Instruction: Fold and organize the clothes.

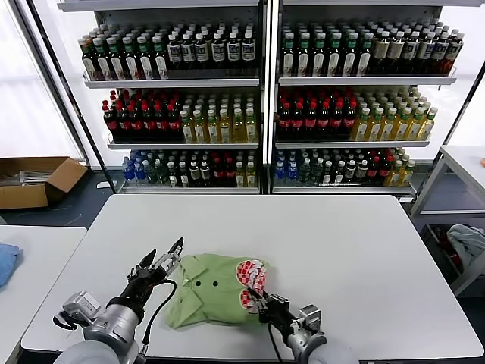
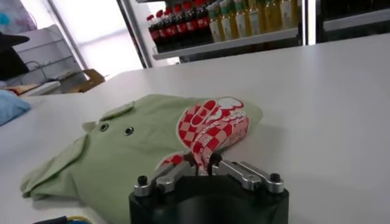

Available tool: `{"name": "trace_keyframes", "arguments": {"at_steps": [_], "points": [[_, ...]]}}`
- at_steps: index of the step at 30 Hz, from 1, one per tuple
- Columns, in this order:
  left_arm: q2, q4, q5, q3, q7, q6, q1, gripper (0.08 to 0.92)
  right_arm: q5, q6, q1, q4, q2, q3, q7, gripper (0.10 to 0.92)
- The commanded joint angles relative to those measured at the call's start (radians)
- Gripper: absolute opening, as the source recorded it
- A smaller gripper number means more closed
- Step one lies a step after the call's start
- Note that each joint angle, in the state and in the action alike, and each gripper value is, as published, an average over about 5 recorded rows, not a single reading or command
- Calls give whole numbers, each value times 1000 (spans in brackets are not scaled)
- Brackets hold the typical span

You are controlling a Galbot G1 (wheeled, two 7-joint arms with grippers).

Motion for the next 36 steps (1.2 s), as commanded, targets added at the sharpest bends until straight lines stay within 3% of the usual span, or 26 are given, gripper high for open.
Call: {"name": "trace_keyframes", "arguments": {"at_steps": [1, 11, 14, 25, 36], "points": [[1, -6, -6, -22, 3, 0, 8, 823, -25, -11, -128, 130, -186, 224, -88, 166], [-9, 6, 17, 2, 5, -1, 4, 823, -120, 3, -198, 135, -217, 325, -122, 162], [-8, 5, 16, -3, 5, -1, 6, 823, -125, 20, -210, 160, -186, 347, -119, 200], [-4, 1, 18, -9, 9, -3, 18, 823, -157, 75, -157, 202, -46, 235, 18, 512], [-5, -5, 25, -22, 14, -4, 39, 823, -147, 20, 2, -100, 54, 36, 98, 799]]}}
